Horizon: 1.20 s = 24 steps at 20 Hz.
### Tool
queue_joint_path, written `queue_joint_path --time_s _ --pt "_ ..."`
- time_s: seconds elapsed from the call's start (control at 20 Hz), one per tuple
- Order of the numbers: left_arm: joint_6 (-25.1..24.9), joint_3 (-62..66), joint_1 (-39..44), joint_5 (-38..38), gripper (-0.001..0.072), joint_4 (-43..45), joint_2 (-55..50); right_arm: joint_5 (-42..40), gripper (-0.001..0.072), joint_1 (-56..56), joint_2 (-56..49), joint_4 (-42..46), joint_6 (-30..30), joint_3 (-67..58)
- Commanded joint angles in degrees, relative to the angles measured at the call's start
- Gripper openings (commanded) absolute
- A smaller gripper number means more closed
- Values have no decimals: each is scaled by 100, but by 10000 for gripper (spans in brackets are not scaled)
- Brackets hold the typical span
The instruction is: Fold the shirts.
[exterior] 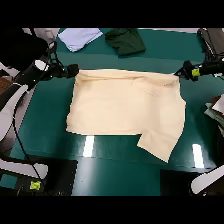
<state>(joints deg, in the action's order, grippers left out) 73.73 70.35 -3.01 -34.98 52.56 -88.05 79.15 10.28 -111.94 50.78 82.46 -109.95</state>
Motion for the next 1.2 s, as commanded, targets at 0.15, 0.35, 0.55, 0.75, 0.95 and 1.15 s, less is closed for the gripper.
queue_joint_path --time_s 0.15,0.35,0.55,0.75,0.95,1.15 --pt "868 -7 -2 -1318 27 1792 17 1119 18 -205 -4 1158 199 -70" --pt "1021 -7 0 -1565 27 2371 114 1335 18 -205 -9 1838 258 -66" --pt "256 -7 107 -1650 32 1644 114 1224 53 -378 -120 1779 260 -68" --pt "426 4 -22 -2017 432 1307 131 1331 462 -317 -24 1779 391 -66" --pt "275 4 -793 -2955 430 1126 636 1274 461 278 861 1220 251 715" --pt "44 -758 -1567 -4059 431 979 1729 249 459 914 2371 20 -461 3331"
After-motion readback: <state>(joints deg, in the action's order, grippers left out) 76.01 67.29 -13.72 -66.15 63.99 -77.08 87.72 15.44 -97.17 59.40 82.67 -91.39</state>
